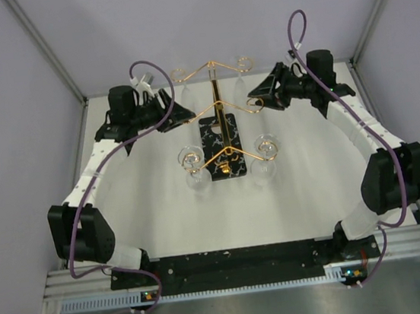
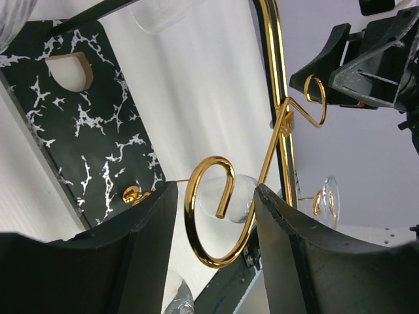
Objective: Take the wine glass off the wine glass rack
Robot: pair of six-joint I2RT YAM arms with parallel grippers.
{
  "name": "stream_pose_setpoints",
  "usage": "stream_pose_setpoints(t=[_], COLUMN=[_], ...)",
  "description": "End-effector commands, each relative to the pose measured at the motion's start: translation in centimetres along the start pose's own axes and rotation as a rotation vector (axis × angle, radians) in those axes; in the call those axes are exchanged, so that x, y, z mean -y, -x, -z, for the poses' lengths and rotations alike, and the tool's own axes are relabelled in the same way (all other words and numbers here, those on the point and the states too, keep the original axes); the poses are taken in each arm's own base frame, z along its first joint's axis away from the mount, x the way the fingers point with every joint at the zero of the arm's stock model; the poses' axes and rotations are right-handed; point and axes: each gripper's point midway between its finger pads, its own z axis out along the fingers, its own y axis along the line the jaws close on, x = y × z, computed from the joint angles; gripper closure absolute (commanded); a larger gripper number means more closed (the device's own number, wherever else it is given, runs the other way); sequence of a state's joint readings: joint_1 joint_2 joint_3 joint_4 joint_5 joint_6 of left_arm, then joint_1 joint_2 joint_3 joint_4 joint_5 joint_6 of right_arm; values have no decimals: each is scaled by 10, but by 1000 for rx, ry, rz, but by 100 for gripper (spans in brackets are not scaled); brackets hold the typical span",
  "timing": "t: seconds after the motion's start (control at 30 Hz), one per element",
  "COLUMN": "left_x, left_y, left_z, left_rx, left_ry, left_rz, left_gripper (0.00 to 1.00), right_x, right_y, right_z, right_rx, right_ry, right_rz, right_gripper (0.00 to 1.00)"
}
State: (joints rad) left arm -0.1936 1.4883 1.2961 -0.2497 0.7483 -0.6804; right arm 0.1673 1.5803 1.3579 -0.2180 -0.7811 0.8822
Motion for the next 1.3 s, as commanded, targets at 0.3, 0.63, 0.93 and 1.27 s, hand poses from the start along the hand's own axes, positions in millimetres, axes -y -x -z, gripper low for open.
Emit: stream_pose_setpoints(t=[0.3, 0.63, 0.93, 1.27], left_x=[2, 24, 9, 7], left_y=[27, 30, 4, -25], left_z=[34, 62, 92, 116], left_rx=[150, 212, 246, 246], left_ry=[142, 134, 254, 282], left_rz=[-161, -205, -227, -264], left_gripper=[34, 28, 17, 2], right_x=[17, 4, -32, -22], right_y=[17, 10, -29, -72], right_z=[28, 63, 95, 122], right_rx=[131, 210, 202, 174], right_ry=[-142, -203, -170, -236], right_rz=[89, 159, 206, 214], right_gripper=[42, 31, 30, 31])
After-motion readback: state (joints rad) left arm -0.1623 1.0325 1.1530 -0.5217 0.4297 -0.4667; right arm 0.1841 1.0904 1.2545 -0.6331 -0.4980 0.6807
